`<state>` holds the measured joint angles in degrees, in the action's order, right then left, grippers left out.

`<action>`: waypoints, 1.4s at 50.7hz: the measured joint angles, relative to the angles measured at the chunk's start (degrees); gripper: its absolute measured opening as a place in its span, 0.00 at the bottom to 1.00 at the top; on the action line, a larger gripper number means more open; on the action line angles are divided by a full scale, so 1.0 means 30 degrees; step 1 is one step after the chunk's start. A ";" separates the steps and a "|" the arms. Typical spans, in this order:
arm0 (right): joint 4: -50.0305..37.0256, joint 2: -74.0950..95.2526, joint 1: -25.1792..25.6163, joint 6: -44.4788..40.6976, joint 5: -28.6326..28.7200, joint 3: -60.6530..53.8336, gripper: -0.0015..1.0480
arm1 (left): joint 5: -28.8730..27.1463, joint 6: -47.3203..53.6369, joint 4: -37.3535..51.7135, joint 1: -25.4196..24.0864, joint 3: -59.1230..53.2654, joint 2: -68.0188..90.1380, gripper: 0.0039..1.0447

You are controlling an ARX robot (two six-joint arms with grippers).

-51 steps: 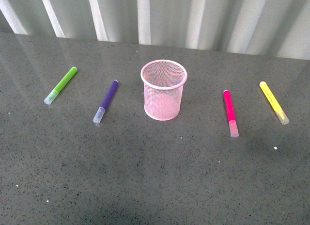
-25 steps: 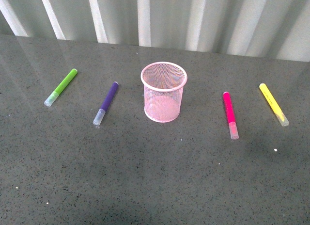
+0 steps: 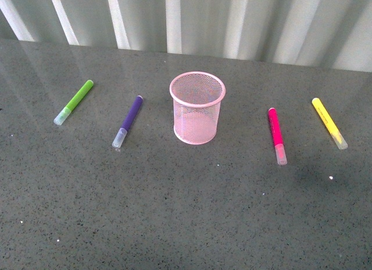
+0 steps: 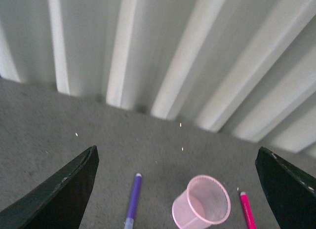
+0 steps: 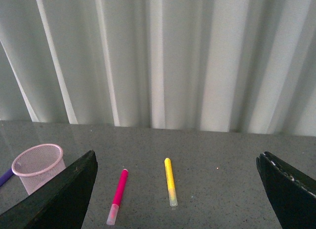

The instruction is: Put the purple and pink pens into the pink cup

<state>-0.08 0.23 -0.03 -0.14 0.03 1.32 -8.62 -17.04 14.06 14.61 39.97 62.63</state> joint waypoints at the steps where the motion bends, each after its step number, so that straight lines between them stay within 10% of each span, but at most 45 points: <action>1: 0.0000 0.0000 0.0000 0.0000 0.0000 0.0000 0.93 | 0.0233 0.0015 -0.0379 0.0044 0.0809 0.1086 0.94; 27: 0.0000 0.0000 0.0000 0.0000 0.0000 0.0000 0.93 | -0.0073 0.2922 -1.1242 0.0379 1.4746 1.6393 0.94; 71: 0.0000 0.0000 0.0000 0.0000 0.0000 0.0000 0.93 | 0.0066 0.5763 -1.3056 -0.0947 1.9540 2.3839 0.94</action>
<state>-0.08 0.23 -0.03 -0.14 0.03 1.32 -8.43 0.25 -25.10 11.77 98.59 134.15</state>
